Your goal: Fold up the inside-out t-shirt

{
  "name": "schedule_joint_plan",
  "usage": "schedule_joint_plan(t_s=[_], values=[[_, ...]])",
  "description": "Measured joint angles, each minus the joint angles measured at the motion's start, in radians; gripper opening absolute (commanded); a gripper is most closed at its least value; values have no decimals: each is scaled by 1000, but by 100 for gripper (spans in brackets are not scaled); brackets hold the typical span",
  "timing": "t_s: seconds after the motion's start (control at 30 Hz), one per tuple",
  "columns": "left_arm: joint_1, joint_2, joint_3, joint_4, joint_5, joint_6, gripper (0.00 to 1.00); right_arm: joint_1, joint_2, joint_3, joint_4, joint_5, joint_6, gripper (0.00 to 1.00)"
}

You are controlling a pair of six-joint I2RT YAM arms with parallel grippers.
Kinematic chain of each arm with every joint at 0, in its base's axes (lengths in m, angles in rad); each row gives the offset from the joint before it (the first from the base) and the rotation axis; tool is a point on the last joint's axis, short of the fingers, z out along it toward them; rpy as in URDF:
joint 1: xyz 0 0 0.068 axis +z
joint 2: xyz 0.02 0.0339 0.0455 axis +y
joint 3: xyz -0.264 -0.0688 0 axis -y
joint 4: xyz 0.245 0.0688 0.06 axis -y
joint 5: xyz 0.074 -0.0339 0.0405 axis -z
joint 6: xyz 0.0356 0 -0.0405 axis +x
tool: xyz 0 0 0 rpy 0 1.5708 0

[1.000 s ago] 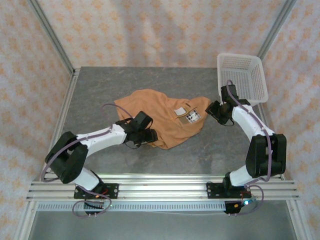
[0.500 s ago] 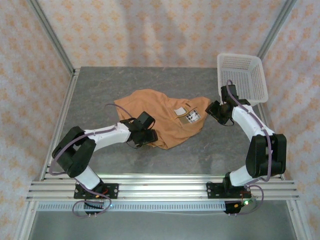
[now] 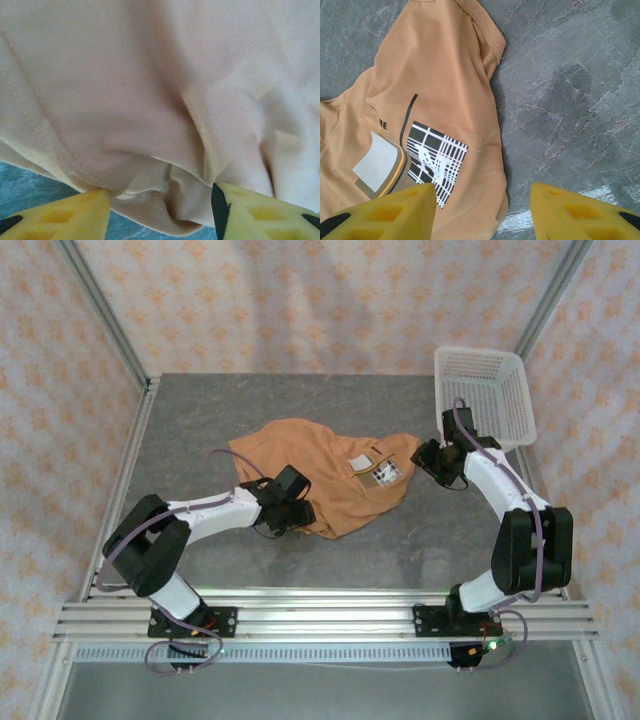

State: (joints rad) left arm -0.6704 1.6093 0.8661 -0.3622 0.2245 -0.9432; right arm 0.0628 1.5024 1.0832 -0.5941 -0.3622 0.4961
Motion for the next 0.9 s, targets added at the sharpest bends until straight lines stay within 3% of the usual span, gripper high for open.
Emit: schedule_joint_plan(t_s=[0.13, 0.17, 0.4, 0.63, 0.77, 0.83, 0.9], values=[[-4, 23, -5, 14, -7, -3, 6, 0, 32, 1, 12, -1, 0, 52], [-4, 26, -4, 16, -9, -3, 0, 0, 43, 1, 16, -3, 0, 52], [17, 0, 56, -79, -37, 40, 0, 24, 162, 1, 84, -21, 9, 52], [177, -231, 198, -225, -50, 113, 0, 64, 284, 32, 171, -57, 62, 51], [279, -357, 282, -275, -50, 154, 0, 68, 330, 48, 256, -75, 100, 34], [312, -394, 301, -294, -50, 170, 0, 68, 353, 49, 288, -80, 109, 12], [346, -413, 310, -320, -45, 188, 0, 68, 371, 49, 314, -84, 125, 0]])
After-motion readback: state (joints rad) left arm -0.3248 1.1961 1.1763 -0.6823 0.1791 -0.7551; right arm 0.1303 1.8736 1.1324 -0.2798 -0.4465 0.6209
